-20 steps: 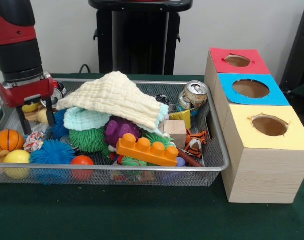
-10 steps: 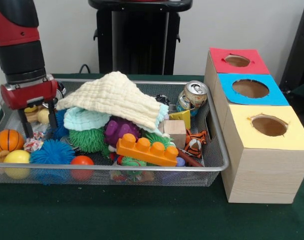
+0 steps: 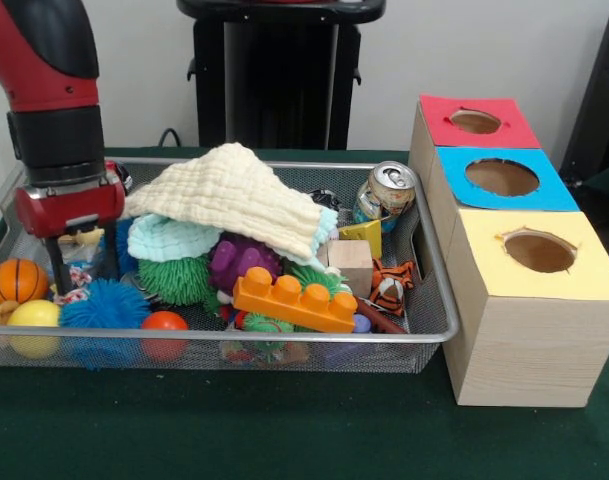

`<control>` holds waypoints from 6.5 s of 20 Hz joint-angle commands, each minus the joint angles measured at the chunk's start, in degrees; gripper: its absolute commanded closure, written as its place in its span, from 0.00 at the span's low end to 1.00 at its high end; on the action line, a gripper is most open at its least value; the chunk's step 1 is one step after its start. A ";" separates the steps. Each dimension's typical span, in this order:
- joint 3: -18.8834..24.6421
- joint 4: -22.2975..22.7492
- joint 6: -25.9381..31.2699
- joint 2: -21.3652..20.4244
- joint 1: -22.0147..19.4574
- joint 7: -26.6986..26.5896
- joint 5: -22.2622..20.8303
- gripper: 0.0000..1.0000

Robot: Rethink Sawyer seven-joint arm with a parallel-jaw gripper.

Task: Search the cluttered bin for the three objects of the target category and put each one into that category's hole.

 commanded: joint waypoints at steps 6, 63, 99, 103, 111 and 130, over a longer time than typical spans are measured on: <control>-16.56 -9.46 4.03 2.74 9.64 10.55 -4.36 0.00; -26.81 -9.28 -0.11 2.12 16.12 8.68 9.08 0.00; -38.91 -5.13 -10.47 4.31 23.42 18.88 20.31 0.00; -41.24 -5.09 -9.98 3.94 24.69 19.13 21.59 0.00; -51.94 -4.54 -17.00 2.09 31.44 26.66 26.32 0.00; -43.79 -1.89 -16.75 5.34 25.80 17.58 27.42 0.00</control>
